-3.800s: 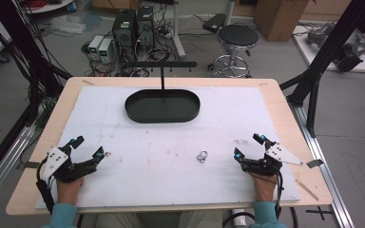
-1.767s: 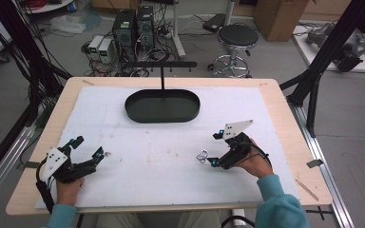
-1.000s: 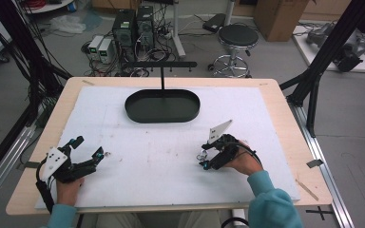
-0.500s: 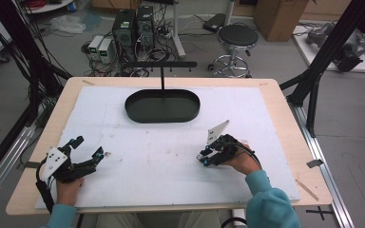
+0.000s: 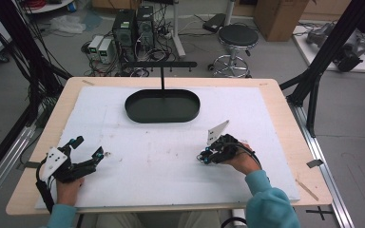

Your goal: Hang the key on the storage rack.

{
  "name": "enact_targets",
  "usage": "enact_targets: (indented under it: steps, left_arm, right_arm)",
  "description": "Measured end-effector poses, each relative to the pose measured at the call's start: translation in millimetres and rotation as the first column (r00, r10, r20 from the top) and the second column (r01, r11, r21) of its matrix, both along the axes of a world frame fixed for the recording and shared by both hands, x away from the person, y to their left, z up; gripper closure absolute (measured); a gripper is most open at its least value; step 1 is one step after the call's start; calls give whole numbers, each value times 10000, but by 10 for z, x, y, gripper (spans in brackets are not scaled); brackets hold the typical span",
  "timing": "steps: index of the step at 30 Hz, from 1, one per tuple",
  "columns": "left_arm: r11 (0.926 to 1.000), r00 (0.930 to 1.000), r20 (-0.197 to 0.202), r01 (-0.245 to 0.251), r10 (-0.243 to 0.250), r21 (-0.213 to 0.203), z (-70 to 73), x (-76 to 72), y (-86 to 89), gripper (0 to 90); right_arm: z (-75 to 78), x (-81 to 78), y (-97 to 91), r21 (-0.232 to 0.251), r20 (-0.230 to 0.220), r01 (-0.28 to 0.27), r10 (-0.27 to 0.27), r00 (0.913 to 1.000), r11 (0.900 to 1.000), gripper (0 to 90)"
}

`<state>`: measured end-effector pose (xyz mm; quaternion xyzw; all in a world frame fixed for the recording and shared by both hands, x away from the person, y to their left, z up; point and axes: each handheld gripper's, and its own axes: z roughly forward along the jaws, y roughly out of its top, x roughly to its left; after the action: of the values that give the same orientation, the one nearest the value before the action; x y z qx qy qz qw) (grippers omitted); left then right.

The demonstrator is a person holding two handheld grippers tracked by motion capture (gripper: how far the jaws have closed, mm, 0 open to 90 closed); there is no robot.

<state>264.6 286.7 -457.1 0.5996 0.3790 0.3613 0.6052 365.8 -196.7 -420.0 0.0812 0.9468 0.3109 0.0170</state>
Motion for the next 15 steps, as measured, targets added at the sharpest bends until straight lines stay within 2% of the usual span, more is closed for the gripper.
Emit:
enact_targets:
  steps: [1,4,9,15]
  left_arm:
    - [10000,10000,0,12,-12,10,1,0,1,149]
    - [10000,10000,12,23,-23,1,1,0,-1,149]
    - [10000,10000,9,19,-19,21,1,0,1,149]
    - [10000,10000,-8,4,-4,-6,0,0,1,149]
  right_arm:
    - [3,-1,-4,20,-108,0,0,9999,10000,796]
    - [3,1,-2,-12,-23,-25,25,10000,10000,808]
    - [-11,9,9,-99,63,0,1,10000,10000,877]
    - [-1,-2,13,-184,66,131,-130,9999,9997,892]
